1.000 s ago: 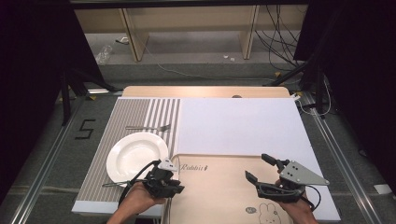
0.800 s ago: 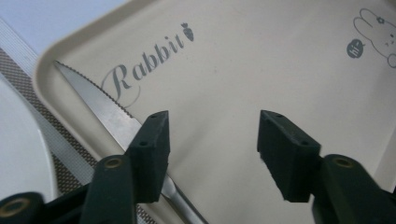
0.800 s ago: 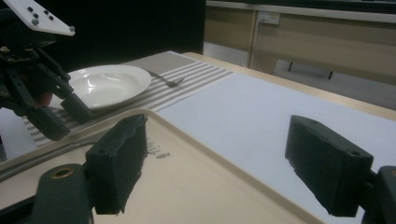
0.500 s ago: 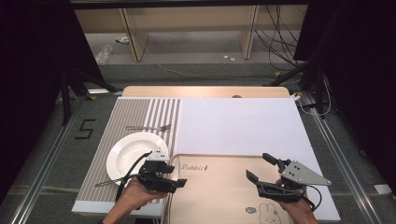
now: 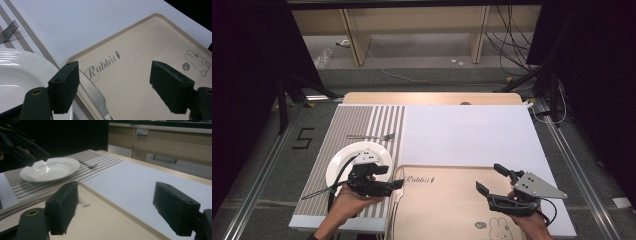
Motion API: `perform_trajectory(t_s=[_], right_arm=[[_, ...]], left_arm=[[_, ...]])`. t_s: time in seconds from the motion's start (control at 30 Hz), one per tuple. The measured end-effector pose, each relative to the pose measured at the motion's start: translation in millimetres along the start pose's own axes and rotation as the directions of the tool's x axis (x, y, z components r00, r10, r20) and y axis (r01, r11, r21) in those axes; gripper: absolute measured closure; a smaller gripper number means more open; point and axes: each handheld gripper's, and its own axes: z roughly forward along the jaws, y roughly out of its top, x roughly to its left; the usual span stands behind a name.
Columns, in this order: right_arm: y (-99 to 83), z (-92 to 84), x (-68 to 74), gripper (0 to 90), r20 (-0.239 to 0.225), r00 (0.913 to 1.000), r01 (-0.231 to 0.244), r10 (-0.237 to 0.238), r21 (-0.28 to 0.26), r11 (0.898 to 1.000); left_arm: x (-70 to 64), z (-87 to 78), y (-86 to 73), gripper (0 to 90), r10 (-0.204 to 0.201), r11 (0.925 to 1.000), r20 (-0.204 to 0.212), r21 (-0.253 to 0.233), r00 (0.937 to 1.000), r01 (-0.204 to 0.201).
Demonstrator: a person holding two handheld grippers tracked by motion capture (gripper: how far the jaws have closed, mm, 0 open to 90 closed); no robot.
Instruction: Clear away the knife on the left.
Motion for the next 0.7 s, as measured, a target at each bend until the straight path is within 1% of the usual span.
perform_trajectory(t_s=[0.1, 0.2, 0.43, 0.6, 0.7], right_arm=[[-0.4, -0.2, -0.6, 21.2, 0.000, 1.0000, -0.005, 0.005, 0.001, 1.000], [-0.8, -0.5, -2.1, 21.2, 0.002, 1.0000, -0.007, 0.007, -0.003, 1.000], [-0.7, -0.7, -2.5, 21.1, 0.001, 0.9999, -0.010, 0.010, -0.007, 1.000], [-0.7, -0.8, -2.8, 21.1, 0.001, 0.9999, -0.015, 0.015, -0.008, 1.000], [-0.9, -0.9, -3.3, 21.1, -0.001, 0.9998, -0.018, 0.018, -0.008, 1.000]], left_arm=[[2.9, -4.4, 2.6, 23.5, -0.003, 0.9999, -0.002, -0.017, 1.0000, 0.003], [5.8, -7.7, 4.7, 23.4, -0.014, 0.9994, -0.007, -0.032, 0.9999, 0.014], [13.1, -13.6, 6.6, 23.2, -0.021, 0.9986, -0.035, -0.049, 0.9992, 0.019], [18.2, -20.7, 8.9, 23.0, -0.031, 0.9964, -0.058, -0.081, 0.9978, 0.026], [22.1, -24.9, 9.8, 22.9, -0.031, 0.9956, -0.072, -0.090, 0.9969, 0.024]])
